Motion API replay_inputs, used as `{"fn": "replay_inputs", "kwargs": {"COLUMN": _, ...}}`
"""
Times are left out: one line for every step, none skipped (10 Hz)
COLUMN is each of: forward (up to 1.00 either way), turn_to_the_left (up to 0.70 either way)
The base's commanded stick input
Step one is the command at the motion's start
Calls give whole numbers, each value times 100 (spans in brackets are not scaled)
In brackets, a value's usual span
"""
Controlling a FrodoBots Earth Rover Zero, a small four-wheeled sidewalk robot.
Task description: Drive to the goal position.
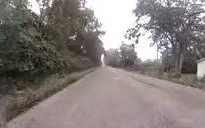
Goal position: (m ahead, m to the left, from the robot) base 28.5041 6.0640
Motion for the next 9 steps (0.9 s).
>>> {"fn": "replay_inputs", "kwargs": {"forward": 70, "turn_to_the_left": 0}}
{"fn": "replay_inputs", "kwargs": {"forward": 70, "turn_to_the_left": 0}}
{"fn": "replay_inputs", "kwargs": {"forward": 70, "turn_to_the_left": 0}}
{"fn": "replay_inputs", "kwargs": {"forward": 70, "turn_to_the_left": 0}}
{"fn": "replay_inputs", "kwargs": {"forward": 70, "turn_to_the_left": 0}}
{"fn": "replay_inputs", "kwargs": {"forward": 70, "turn_to_the_left": 0}}
{"fn": "replay_inputs", "kwargs": {"forward": 70, "turn_to_the_left": 0}}
{"fn": "replay_inputs", "kwargs": {"forward": 70, "turn_to_the_left": -1}}
{"fn": "replay_inputs", "kwargs": {"forward": 70, "turn_to_the_left": -1}}
